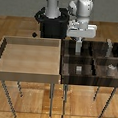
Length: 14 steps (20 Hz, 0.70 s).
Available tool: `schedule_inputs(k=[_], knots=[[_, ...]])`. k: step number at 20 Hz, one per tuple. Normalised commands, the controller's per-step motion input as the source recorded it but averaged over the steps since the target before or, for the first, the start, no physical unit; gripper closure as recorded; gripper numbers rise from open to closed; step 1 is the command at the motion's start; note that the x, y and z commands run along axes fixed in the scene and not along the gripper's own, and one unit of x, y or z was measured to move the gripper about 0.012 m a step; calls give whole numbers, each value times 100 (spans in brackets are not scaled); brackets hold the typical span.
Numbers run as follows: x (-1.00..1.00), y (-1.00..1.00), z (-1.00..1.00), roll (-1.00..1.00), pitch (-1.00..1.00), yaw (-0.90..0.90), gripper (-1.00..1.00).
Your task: Place the milk carton into the appropriate compartment.
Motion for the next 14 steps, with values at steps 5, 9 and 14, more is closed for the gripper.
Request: schedule_inputs(k=[5,9,14], knots=[[-80,0,0,0,0,0,100],[-100,0,0,0,0,0,100],[-20,0,-67,0,0,0,100]])
